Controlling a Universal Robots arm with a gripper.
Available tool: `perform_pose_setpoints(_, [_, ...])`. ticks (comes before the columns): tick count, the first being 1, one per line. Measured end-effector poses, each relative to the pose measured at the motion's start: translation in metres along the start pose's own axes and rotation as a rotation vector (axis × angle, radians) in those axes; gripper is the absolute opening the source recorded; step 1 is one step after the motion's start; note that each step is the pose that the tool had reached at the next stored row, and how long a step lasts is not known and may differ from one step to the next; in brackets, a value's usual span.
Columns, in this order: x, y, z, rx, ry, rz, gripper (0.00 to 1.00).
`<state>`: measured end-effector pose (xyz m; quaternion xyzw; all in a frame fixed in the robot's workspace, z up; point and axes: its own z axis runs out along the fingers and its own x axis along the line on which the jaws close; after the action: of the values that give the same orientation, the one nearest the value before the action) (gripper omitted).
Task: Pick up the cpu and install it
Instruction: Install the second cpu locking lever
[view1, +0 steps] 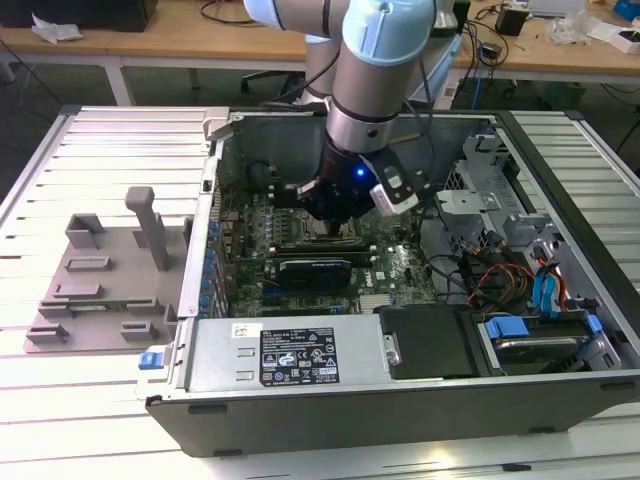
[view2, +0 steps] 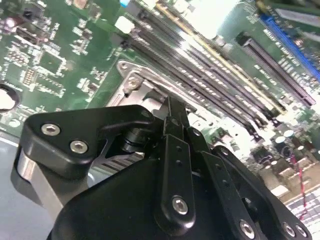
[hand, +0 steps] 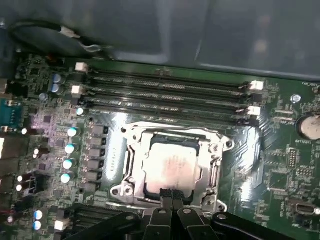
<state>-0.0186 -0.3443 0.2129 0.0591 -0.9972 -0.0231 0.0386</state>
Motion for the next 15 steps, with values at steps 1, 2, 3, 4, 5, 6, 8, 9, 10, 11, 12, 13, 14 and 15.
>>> perform_pose_setpoints(1, [-0.0007, 0.0019, -0.0003, 0.0047, 0.0004, 0.000, 0.11])
perform_pose_setpoints(2, [-0.0019, 0.0055, -0.0009, 0.0103, 0.0011, 0.001, 0.11])
perform_pose_setpoints(3, [-0.0029, 0.0119, -0.0023, 0.0159, 0.0018, 0.001, 0.11])
perform_pose_setpoints(4, [-0.0032, 0.0159, -0.0040, 0.0190, 0.0022, 0.001, 0.11])
perform_pose_setpoints(5, [-0.0032, 0.0180, -0.0084, 0.0257, 0.0029, 0.002, 0.11])
perform_pose_setpoints(6, [-0.0029, 0.0192, -0.0138, 0.0326, 0.0038, 0.002, 0.11])
perform_pose_setpoints(8, [-0.0024, 0.0203, -0.0214, 0.0398, 0.0045, 0.003, 0.11])
perform_pose_setpoints(9, [-0.0022, 0.0207, -0.0249, 0.0426, 0.0049, 0.003, 0.11])
perform_pose_setpoints(10, [-0.0021, 0.0209, -0.0268, 0.0439, 0.0051, 0.003, 0.11])
perform_pose_setpoints(11, [-0.0018, 0.0213, -0.0304, 0.0462, 0.0054, 0.003, 0.11])
perform_pose_setpoints(12, [-0.0017, 0.0215, -0.0327, 0.0473, 0.0055, 0.004, 0.11])
perform_pose_setpoints(13, [-0.0015, 0.0217, -0.0344, 0.0480, 0.0056, 0.004, 0.11])
perform_pose_setpoints(14, [-0.0014, 0.0219, -0.0367, 0.0485, 0.0056, 0.004, 0.11])
perform_pose_setpoints(15, [-0.0013, 0.0221, -0.0382, 0.0490, 0.0056, 0.004, 0.11])
